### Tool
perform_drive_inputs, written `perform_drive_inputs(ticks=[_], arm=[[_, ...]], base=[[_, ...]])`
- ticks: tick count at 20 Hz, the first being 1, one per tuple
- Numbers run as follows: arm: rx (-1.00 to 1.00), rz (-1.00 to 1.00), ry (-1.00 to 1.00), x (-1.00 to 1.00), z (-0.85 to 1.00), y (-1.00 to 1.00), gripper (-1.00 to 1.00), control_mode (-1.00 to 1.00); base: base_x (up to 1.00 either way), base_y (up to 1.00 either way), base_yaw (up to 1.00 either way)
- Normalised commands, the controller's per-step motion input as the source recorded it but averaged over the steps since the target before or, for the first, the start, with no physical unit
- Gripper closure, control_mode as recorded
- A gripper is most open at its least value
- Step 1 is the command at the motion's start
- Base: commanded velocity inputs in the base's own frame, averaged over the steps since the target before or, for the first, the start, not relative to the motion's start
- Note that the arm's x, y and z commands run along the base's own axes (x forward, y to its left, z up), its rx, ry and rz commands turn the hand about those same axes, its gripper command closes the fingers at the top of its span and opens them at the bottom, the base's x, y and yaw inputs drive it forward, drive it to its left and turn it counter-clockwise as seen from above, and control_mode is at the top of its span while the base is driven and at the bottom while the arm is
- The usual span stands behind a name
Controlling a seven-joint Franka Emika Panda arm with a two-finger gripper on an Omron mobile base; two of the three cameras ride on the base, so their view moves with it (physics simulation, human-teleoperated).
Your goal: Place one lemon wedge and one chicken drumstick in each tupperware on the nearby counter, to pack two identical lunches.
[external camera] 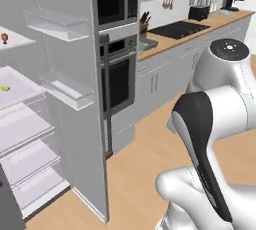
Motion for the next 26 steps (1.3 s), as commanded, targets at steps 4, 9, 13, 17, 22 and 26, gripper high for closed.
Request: perform_drive_inputs(ticks=[4,9,13,17,22,26], arm=[[0.0,0.0,0.0,0.0,0.0,0.0,1.0,1.0],[0.0,0.0,0.0,0.0,0.0,0.0,1.0,1.0],[0.0,0.0,0.0,0.0,0.0,0.0,1.0,1.0],[0.0,0.0,0.0,0.0,0.0,0.0,1.0,1.0],[0.0,0.0,0.0,0.0,0.0,0.0,1.0,1.0],[0.0,0.0,0.0,0.0,0.0,0.0,1.0,1.0]], base=[[0.74,-1.0,-0.36],[1.0,-1.0,-0.11],[1.0,-0.32,0.18],[1.0,-0.1,0.21],[1.0,-0.08,0.19],[1.0,-0.33,0.25]])
